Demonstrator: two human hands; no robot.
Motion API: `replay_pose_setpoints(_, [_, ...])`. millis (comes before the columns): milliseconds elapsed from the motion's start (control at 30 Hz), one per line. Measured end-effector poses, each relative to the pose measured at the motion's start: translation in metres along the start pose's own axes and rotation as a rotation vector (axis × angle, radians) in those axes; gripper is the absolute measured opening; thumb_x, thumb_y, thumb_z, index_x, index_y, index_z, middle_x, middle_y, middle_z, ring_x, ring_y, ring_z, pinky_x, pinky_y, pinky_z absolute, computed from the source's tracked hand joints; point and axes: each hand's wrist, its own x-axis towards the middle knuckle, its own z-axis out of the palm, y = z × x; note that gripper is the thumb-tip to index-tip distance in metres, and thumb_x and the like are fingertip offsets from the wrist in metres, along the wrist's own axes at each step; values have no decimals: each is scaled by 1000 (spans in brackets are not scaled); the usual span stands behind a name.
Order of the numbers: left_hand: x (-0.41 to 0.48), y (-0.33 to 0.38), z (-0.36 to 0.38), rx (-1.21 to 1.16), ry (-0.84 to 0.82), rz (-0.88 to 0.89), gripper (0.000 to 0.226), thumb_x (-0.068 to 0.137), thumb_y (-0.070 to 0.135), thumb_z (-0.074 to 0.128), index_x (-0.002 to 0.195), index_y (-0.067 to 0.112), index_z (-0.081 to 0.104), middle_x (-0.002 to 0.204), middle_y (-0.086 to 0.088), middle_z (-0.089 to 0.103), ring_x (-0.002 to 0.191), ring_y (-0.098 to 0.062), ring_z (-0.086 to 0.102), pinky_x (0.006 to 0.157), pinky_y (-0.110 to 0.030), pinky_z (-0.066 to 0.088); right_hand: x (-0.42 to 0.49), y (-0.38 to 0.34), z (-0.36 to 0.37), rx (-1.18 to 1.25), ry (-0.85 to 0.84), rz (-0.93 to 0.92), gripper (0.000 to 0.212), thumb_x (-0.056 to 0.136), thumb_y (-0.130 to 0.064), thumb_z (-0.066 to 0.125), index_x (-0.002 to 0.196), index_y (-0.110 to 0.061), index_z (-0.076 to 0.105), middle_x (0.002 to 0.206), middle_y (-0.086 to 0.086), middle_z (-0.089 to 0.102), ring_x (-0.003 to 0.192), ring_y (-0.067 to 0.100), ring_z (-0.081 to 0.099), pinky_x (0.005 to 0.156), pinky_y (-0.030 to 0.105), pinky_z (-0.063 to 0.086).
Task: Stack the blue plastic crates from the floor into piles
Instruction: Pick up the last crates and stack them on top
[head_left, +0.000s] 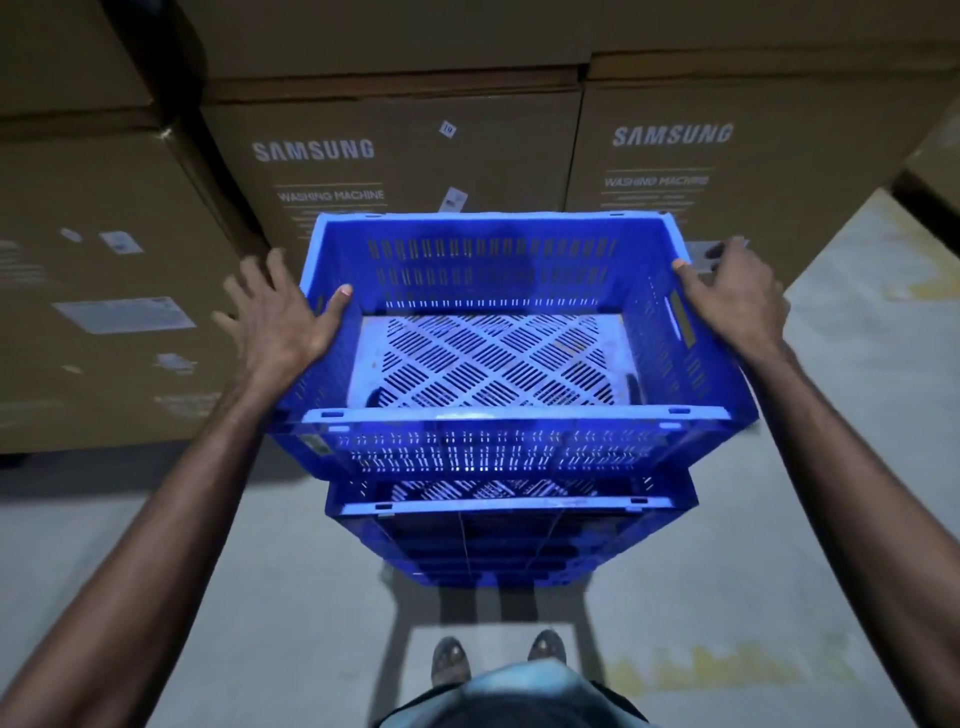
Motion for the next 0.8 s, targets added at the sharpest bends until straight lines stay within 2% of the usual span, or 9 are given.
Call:
replay_pose_setpoints(33, [-8,2,-8,20,50,58,89,91,73,49,151,10,29,156,-21,30,142,-45,29,108,-71,28,-14,-8,-6,9,48,-100,52,94,-56,53,125,-13,53,127,17,61,118,38,57,91,47,46])
replay_pose_setpoints(100, [-24,11,-29,-62,56,174,85,91,77,43,147,15,38,148,-17,45,135,-40,43,104,-63,39,-45,-22,-14,44,91,-312,51,95,-56,53,126,-16,52,126,11,62,116,34,59,89,46,48])
replay_pose_setpoints(200, [-78,41,-47,-216,-112,351,77,89,83,36,137,25,52,132,-2,65,119,-25,61,97,-47,51,-102,-50,-17,117,-51,-486,51,96,-64,49,127,-24,55,125,-2,65,115,21,61,91,40,50])
replay_pose_setpoints(267, [-115,58,-34,-120,-216,494,78,90,85,33,141,28,50,138,3,62,123,-22,60,100,-45,50,-134,-61,-5,14,-138,-530,64,92,-77,40,130,-28,54,128,-4,66,114,21,62,89,39,51])
replay_pose_setpoints(333, [-140,66,-7,33,-224,593,85,91,86,29,147,23,46,142,-1,59,127,-24,57,105,-44,46,-157,-62,15,-140,-118,-540,77,87,-86,31,132,-28,55,125,-2,68,111,24,64,89,39,50])
replay_pose_setpoints(467, [-163,57,38,178,-56,633,91,96,79,30,159,13,31,162,-7,37,149,-26,36,123,-45,28,-178,-45,49,-258,-23,-602,83,90,-83,30,130,-18,62,121,1,70,116,24,61,108,43,40])
replay_pose_setpoints(533, [-165,51,48,171,25,656,82,101,69,34,158,9,34,160,-9,41,148,-29,37,122,-46,29,-179,-38,56,-254,44,-629,79,93,-78,32,128,-15,64,119,2,71,114,26,62,108,44,39])
replay_pose_setpoints(667, [-156,49,54,99,167,748,50,105,41,39,134,5,59,127,-12,67,116,-32,62,102,-42,41,-174,-34,63,-237,163,-724,62,98,-70,38,109,-17,68,101,0,72,93,26,66,93,41,46])
replay_pose_setpoints(800, [-156,50,55,103,185,731,37,104,38,41,106,11,65,94,-6,67,85,-28,61,84,-37,40,-169,-26,71,-218,327,-802,53,98,-65,47,80,-16,58,68,2,59,63,26,56,71,38,46])
